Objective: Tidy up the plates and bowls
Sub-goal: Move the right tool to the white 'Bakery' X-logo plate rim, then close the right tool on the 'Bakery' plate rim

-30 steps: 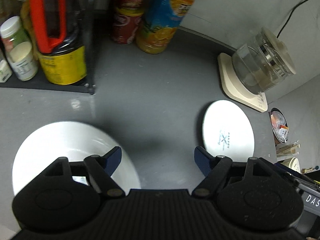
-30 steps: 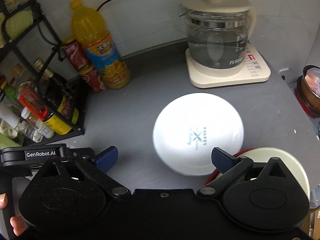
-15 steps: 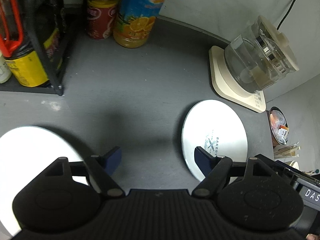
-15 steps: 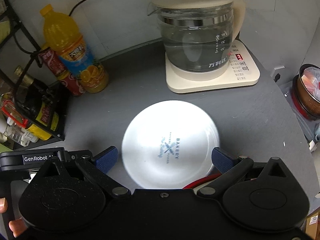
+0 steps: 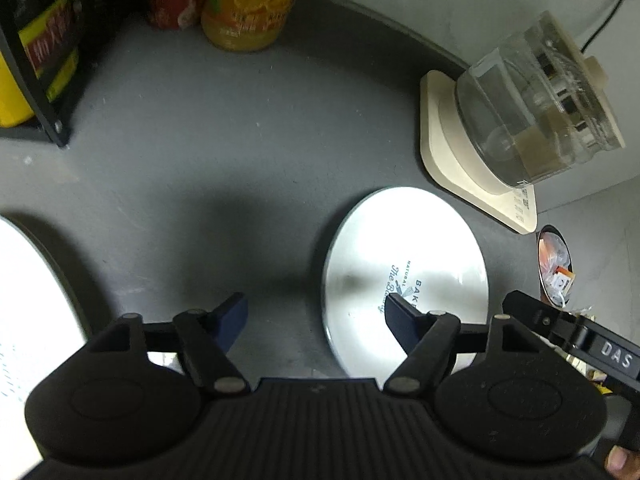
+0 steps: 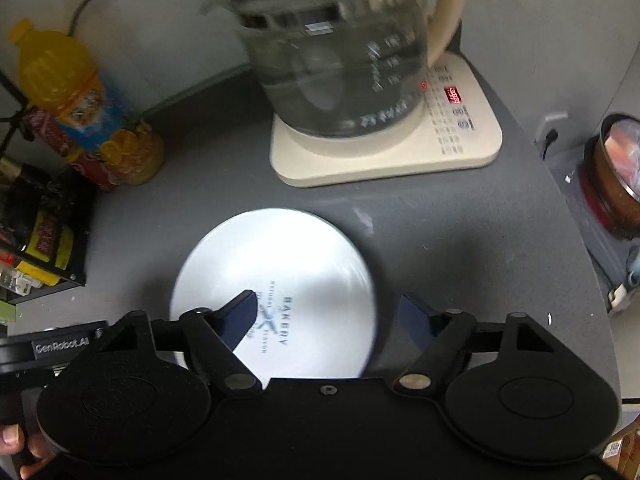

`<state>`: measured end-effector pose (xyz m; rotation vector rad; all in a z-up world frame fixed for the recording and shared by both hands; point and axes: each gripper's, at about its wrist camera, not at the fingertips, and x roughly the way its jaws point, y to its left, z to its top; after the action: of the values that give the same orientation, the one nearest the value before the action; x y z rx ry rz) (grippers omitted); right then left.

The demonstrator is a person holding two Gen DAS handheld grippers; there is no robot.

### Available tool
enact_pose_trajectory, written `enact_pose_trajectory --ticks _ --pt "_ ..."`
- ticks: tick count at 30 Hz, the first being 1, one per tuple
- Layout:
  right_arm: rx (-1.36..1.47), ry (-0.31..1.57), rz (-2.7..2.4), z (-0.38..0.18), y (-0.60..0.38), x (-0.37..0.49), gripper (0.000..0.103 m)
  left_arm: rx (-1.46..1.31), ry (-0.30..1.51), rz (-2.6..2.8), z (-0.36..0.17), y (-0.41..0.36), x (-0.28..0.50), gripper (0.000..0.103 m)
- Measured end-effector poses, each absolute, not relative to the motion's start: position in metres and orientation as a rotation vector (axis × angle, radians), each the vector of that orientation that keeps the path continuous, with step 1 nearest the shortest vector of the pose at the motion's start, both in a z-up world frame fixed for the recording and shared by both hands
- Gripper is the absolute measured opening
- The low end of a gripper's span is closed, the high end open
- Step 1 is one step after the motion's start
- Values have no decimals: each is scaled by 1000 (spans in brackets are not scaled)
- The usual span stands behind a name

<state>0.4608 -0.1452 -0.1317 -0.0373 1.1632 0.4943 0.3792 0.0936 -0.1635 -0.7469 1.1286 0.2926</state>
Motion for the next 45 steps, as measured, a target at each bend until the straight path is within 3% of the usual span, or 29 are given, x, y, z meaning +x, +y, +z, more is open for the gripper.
enact_pose_trajectory --ticks 5,12,16,20,24,30,38,45 --pt "-38 1225 512 -150 -147 481 62 -790 1114 334 -175 91 383 62" --pt "-30 1288 530 -166 -147 501 55 -863 1130 387 -194 91 386 38" --pt "-31 1320 553 -174 -147 508 48 -880 1112 400 -196 90 389 31" --pt "-35 1352 573 -181 -143 512 33 -872 1117 406 -197 89 393 23" --pt "-38 1381 592 -188 -139 514 26 -901 1123 395 -201 89 396 14" --pt "-34 1396 593 -190 -139 516 23 -904 1142 396 -200 90 400 14" --pt "-40 1291 633 -172 -134 512 11 -914 1132 395 -198 95 395 13" --pt "-23 1243 672 -156 -120 503 10 -904 1083 393 -183 110 381 13"
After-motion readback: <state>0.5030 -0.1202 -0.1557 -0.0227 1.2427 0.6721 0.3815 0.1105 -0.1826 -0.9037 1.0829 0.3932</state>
